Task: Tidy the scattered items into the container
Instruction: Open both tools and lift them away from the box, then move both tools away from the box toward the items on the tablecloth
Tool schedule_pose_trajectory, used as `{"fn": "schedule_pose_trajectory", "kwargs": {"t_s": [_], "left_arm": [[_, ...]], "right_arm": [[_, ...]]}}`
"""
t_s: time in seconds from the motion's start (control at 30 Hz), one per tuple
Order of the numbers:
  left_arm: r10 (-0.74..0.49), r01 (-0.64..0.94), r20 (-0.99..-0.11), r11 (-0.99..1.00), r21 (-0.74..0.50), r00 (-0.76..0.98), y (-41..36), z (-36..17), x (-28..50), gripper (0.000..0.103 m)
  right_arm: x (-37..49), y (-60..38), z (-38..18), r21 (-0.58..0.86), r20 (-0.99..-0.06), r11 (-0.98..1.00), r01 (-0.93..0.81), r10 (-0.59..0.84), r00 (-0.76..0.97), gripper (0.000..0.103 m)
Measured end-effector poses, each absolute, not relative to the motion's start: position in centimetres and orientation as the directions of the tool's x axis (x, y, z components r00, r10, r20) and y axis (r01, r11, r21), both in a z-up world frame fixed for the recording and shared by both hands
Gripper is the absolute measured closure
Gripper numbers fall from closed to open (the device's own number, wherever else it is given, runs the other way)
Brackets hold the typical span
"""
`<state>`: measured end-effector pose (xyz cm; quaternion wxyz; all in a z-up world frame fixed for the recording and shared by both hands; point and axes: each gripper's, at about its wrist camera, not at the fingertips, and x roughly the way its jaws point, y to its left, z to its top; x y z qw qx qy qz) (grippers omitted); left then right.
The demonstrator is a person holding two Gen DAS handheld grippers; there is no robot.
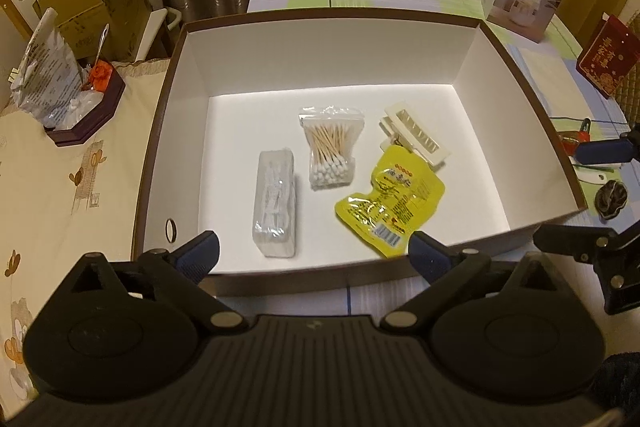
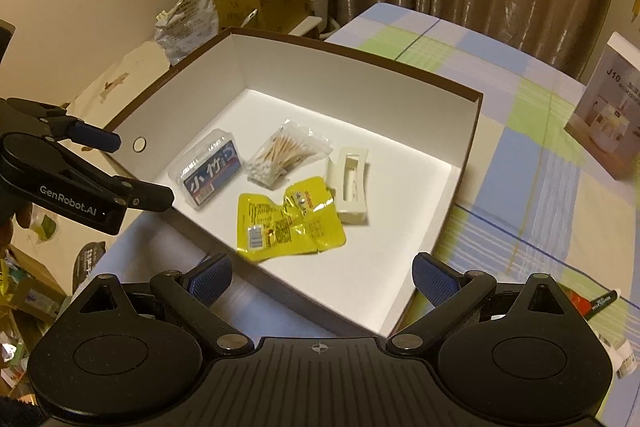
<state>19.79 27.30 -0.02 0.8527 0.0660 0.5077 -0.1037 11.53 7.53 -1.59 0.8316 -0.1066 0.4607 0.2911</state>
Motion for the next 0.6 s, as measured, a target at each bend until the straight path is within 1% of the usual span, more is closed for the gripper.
{"fn": "schedule_pose_trajectory", "kwargs": {"t_s": [0.6], "left_arm": [[-0.104, 0.237, -0.880, 0.971, 0.010, 0.464, 26.4, 0.2, 16.2, 0.003]], "right_arm": [[8.8, 6.3, -1.4, 0.097, -0.821, 0.800, -0.593, 0.401, 0.407, 0.002]]}}
